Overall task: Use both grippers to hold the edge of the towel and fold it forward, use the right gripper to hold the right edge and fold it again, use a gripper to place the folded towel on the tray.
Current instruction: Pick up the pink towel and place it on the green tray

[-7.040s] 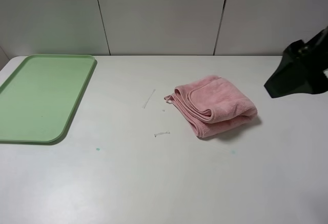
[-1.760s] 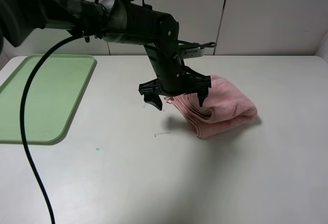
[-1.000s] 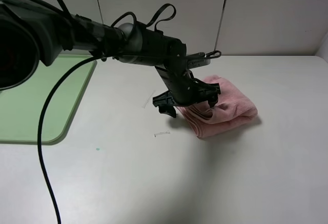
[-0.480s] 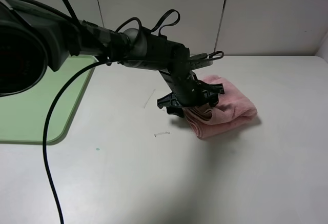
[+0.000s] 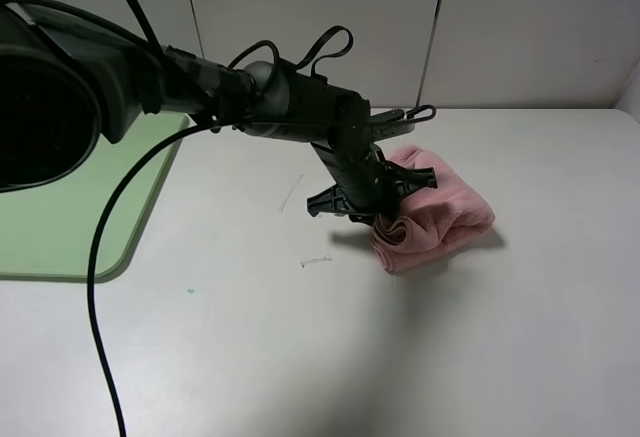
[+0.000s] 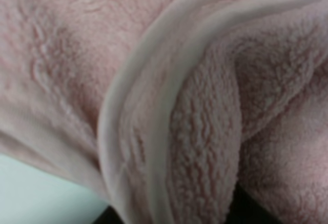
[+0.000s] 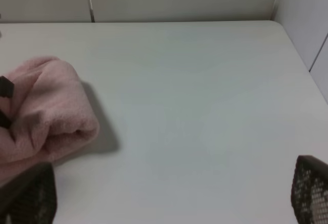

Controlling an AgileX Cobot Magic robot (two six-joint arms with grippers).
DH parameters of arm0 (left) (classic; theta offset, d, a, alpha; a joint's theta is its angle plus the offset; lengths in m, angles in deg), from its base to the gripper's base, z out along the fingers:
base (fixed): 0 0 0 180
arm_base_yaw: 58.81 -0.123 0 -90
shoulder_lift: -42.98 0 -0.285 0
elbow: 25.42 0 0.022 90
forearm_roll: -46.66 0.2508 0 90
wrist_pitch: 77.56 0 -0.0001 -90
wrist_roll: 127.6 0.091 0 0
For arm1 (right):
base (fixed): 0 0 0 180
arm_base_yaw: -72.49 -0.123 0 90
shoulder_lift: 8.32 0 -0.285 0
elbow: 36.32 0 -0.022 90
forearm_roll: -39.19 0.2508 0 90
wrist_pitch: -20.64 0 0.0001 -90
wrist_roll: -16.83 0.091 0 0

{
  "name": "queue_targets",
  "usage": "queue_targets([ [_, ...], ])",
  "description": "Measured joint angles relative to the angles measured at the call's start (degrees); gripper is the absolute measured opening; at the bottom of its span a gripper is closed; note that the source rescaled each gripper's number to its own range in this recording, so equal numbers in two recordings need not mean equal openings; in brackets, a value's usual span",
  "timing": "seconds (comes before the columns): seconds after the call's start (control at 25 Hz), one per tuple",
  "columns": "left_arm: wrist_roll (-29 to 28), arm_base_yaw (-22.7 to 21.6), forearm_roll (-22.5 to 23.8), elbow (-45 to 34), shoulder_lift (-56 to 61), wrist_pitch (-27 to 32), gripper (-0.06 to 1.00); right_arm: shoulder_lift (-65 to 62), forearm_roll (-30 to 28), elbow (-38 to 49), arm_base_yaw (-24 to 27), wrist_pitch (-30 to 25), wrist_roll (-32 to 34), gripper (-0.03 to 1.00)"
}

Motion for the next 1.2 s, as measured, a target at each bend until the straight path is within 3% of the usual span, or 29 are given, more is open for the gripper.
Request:
queue_targets([
  [0.52,1.5,0.1,3.4,-0.1,2.5,2.9,0.17,0.0,0.0,0.0,0.0,0.0,0.0,1.0],
  [0.72,2.9,0.1,8.1,-0.1,6.0,6.4,0.17,0.0,0.0,0.0,0.0,0.0,0.0,1.0],
  [1.0,3.9,0.1,18.7,-0.1,10.4,13.4,0.17,0.0,0.0,0.0,0.0,0.0,0.0,1.0],
  [1.2,8.5,-0.6,21.1,-0.1,11.8,18.8,0.16,0.0,0.0,0.0,0.0,0.1,0.0,1.0],
])
